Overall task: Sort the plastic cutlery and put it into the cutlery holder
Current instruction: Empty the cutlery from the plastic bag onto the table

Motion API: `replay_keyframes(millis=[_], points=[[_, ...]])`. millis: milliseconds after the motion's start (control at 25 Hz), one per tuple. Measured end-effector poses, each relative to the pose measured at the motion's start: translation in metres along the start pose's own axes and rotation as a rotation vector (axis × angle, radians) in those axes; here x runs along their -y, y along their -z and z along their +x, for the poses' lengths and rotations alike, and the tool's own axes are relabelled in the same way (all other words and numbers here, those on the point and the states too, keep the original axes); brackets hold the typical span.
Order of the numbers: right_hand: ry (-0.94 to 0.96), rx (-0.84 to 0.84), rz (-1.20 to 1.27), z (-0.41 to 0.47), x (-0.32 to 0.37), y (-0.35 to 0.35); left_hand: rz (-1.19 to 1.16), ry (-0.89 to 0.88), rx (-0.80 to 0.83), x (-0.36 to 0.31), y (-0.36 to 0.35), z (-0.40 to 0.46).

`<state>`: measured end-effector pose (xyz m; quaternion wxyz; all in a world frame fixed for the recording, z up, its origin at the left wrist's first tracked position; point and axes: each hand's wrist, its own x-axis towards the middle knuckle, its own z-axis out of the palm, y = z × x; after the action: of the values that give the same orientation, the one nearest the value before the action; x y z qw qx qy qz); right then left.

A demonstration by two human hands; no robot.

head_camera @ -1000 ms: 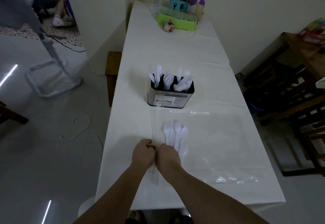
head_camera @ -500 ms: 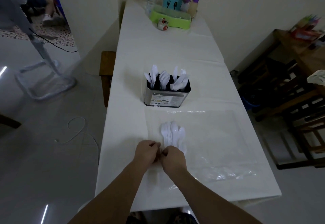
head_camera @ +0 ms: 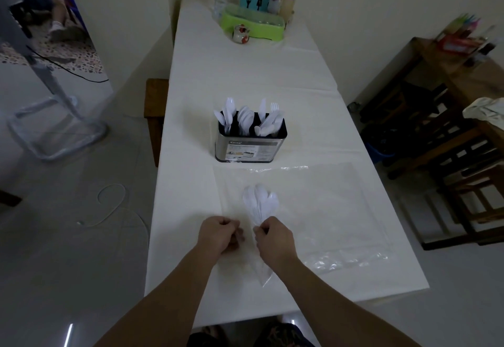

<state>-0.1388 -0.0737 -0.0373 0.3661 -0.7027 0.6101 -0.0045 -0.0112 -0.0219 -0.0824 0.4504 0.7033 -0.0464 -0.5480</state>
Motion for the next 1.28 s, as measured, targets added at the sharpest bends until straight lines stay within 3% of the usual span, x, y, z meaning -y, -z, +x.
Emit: replay_keyframes(millis=[120,240,400,440,1040,1160,1280], points=[[0.090,-0.085,-0.074,-0.008,-0.001,0.012,0.445,-0.150,-0.141,-0.006,-0.007,-0.005],[0.106,-0.154,-0.053,-0.011,-0.008,0.023,0.955,-0.429,-0.343,-0.002,-0.004,-0.010],[0.110,-0.159,-0.012,-0.013,-0.015,0.028,1.216,-1.162,-0.163,0.023,0.007,0.007],[0.110,-0.155,-0.008,-0.013,-0.017,0.029,1.245,-1.239,-0.105,0.028,0.012,0.011],[0.106,-0.389,0.198,-0.042,-0.021,0.074,1.380,-0.950,0.016,0.020,0.009,0.011],[0.113,-0.355,0.178,-0.046,-0.023,0.073,1.418,-0.772,0.005,-0.004,-0.005,-0.005],[0.115,-0.336,0.160,-0.046,-0.022,0.072,1.157,-0.455,-0.147,-0.025,-0.041,-0.015]])
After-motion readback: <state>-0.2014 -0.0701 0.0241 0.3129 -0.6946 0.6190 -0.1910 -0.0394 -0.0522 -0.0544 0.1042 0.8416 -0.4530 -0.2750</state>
